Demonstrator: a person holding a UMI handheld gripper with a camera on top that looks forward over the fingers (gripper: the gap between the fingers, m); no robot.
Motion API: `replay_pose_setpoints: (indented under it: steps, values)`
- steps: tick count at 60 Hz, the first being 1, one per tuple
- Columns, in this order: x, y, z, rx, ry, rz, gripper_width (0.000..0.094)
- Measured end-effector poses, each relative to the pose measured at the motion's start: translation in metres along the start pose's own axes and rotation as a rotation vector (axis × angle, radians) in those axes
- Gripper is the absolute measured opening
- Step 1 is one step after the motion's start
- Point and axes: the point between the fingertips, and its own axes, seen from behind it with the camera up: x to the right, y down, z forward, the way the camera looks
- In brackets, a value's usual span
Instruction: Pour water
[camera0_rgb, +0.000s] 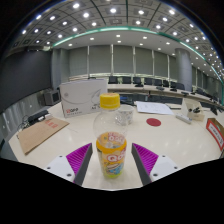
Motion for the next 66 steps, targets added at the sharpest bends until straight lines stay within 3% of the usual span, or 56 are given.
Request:
replay_pose_setpoints:
  steps: [8, 22, 30, 44, 60, 66]
  values:
    - [-0.002, 0.002, 0.020, 0.035, 0.042, -0.043, 0.0532]
    - [0.006, -0.011, 0.023, 0.054, 0.101, -0.038, 0.0401]
    - [0.030, -0.045, 0.021, 0.053, 0.161, -0.064, 0.0401]
    - [0.137, -0.140, 0.052, 0.066, 0.379, -0.296, 0.0399]
    - [0.217, -0.214, 0.151, 0.006, 0.602, -1.034, 0.0399]
    - [0.214, -0.219, 0.192, 0.009, 0.608, -1.297, 0.0398]
